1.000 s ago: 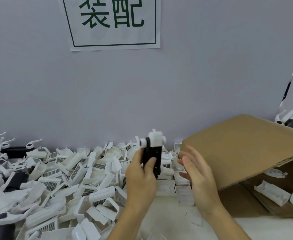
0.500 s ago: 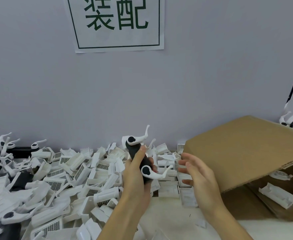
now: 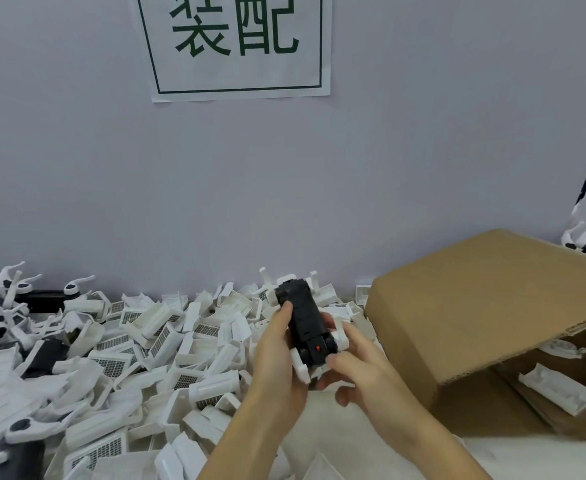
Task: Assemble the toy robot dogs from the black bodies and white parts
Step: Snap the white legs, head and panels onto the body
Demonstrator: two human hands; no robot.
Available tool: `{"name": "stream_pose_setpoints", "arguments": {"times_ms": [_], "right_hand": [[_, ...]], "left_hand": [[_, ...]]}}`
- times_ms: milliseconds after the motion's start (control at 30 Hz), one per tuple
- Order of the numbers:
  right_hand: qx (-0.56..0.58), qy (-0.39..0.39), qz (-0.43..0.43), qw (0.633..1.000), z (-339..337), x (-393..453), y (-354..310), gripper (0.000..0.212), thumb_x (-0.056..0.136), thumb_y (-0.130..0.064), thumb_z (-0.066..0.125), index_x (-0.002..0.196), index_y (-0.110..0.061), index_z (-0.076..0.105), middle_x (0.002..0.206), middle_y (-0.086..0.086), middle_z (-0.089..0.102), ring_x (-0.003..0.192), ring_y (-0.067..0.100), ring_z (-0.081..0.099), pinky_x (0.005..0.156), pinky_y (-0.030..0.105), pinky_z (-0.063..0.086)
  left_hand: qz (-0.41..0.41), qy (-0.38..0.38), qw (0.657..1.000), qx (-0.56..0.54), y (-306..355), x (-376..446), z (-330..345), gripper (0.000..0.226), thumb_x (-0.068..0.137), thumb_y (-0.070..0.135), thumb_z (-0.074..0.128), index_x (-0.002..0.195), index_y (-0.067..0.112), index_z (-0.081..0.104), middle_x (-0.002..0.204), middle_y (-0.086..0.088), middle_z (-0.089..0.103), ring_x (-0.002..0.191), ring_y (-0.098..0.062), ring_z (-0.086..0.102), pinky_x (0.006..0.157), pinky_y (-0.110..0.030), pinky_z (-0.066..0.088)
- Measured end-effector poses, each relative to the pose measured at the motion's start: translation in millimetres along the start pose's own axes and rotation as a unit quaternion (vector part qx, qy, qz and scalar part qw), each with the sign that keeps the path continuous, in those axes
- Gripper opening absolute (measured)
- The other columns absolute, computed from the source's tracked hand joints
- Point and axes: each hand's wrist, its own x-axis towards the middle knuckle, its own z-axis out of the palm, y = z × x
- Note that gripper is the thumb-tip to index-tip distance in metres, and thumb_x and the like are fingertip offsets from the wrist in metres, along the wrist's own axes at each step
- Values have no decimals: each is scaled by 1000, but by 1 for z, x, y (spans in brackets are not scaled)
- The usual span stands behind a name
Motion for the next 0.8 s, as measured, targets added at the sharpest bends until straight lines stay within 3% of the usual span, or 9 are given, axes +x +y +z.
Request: {"name": "stream_pose_setpoints", "arguments": {"times_ms": [67,167,400,800], "right_hand": [[-13,4,8,1000,9,0,2,36,88,-32,62,119,-49,59,93,-3,74,78,15,71,60,26,42],[1,45,25,999,14,1,5,29,101,-20,56,120,-42,60,93,0,76,74,16,72,57,26,42],[60,64,45,995,16,2,8,28,102,-13,52,116,-35,64,91,7,74,67,16,68,54,26,42],[48,48,31,997,14,2,12,35,100,-6,47,112,-34,66,88,8,70,69,18,68,60,30,43]], "left_hand": [[-5,8,1000,24,-3,0,1,53,100,49,46,108,2,70,90,-16,69,69,-30,65,51,-30,48],[7,16,999,30,-7,0,2,52,99,45,49,121,0,64,90,-14,69,68,-28,66,48,-30,49],[65,20,997,40,-9,0,3,32,102,34,48,110,8,67,89,-13,74,85,-34,67,74,-45,54],[46,27,998,17,-7,-3,5,39,102,34,49,121,3,65,87,-13,74,83,-32,67,59,-34,54]]}}
